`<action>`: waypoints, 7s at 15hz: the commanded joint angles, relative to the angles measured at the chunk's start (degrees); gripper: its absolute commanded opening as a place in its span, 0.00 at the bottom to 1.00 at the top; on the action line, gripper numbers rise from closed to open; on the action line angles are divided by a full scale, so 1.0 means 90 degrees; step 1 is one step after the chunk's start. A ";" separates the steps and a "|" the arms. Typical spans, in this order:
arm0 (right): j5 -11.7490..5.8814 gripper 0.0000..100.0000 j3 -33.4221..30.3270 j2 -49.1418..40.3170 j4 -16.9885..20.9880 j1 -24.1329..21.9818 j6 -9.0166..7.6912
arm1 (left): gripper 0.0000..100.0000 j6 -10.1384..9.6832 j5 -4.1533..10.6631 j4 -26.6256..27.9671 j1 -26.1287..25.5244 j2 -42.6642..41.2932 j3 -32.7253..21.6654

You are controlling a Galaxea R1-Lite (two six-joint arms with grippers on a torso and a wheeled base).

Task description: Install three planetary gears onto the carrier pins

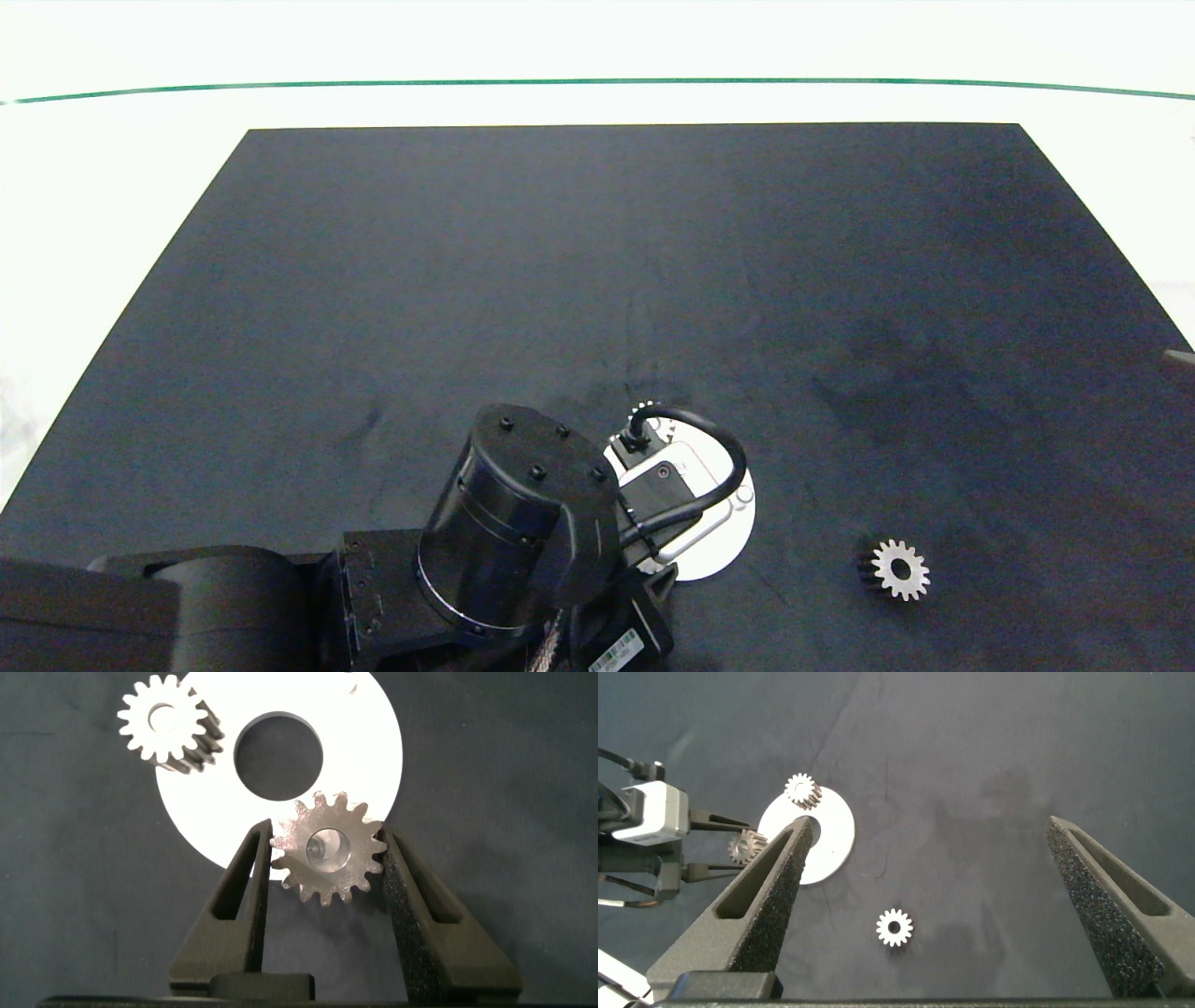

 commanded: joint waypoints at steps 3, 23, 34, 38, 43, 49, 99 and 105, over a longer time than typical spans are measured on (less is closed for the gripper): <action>-0.0002 1.00 0.0000 0.0011 0.0001 0.0003 -0.0002 | 0.25 0.0015 0.0005 -0.0019 0.0029 0.0137 -0.0029; -0.0002 1.00 0.0108 -0.0087 0.0049 0.0003 -0.0002 | 0.25 0.0054 0.0201 -0.0078 0.0049 0.0254 0.0019; -0.0002 1.00 0.0713 -0.0419 0.0655 -0.0221 0.0095 | 1.00 -0.0307 0.0201 0.0635 0.1064 -0.1523 0.0146; -0.0002 1.00 0.1309 -0.0341 0.0694 -0.0221 0.0330 | 1.00 -0.0317 0.0201 0.1426 0.1787 -0.3086 0.0156; 0.0212 1.00 0.1739 0.0098 0.0596 -0.0182 0.0359 | 1.00 -0.0317 0.0220 0.2315 0.2783 -0.4551 0.0146; 0.0173 1.00 0.2803 0.1222 -0.1142 -0.0046 0.0271 | 1.00 -0.0317 0.0220 0.2979 0.3506 -0.5537 0.0049; -0.0149 0.54 0.3594 0.3204 -0.3408 -0.0299 0.0076 | 1.00 -0.0405 0.0220 0.3047 0.3642 -0.6074 0.0410; -0.0149 0.41 0.3643 0.3233 -0.3476 -0.0299 0.0076 | 1.00 -0.0405 0.0220 0.3047 0.3642 -0.6123 0.0498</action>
